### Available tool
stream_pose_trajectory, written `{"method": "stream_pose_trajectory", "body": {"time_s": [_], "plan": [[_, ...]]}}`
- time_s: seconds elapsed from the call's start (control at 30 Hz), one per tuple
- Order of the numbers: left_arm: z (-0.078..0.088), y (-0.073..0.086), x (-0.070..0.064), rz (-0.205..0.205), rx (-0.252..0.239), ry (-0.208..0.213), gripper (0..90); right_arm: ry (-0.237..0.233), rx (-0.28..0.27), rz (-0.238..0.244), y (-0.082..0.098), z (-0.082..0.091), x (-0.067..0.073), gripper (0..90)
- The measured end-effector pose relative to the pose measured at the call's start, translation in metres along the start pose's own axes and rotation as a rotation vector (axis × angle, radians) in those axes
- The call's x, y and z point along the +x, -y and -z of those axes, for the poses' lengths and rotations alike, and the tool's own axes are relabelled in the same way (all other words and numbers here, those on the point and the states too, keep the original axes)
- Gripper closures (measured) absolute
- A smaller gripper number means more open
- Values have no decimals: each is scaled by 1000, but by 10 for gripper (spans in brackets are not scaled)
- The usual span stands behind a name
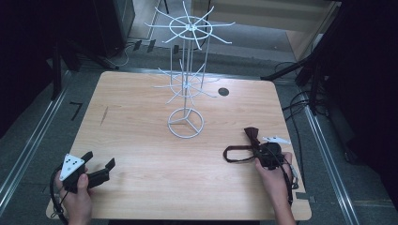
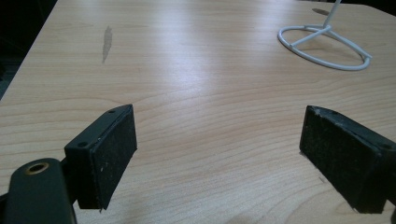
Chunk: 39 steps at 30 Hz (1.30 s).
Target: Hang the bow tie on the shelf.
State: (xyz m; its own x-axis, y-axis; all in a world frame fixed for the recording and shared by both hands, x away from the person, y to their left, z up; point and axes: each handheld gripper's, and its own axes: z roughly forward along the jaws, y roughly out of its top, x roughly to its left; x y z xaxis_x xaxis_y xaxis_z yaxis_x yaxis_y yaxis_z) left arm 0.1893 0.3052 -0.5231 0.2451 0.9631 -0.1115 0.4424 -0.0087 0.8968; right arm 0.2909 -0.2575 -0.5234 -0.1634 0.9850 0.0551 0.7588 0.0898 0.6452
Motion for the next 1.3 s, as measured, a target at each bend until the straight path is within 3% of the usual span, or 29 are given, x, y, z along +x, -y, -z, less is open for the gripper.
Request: {"method": "stream_pose_trajectory", "body": {"time_s": [0.03,0.23,0.57,0.8,1.3], "plan": [[0,0,0,0,0,0,116,0,0,0,0,0,0,796],[0,0,0,0,-3,1,116,-33,-140,-60,-5,18,6,797],[0,0,-1,-2,1,-3,116,-115,-282,-74,-14,35,14,797],[0,0,0,-2,1,-1,117,-171,-357,-61,-22,43,23,796],[0,0,0,0,3,4,118,-236,-468,-56,-39,58,37,791]]}}
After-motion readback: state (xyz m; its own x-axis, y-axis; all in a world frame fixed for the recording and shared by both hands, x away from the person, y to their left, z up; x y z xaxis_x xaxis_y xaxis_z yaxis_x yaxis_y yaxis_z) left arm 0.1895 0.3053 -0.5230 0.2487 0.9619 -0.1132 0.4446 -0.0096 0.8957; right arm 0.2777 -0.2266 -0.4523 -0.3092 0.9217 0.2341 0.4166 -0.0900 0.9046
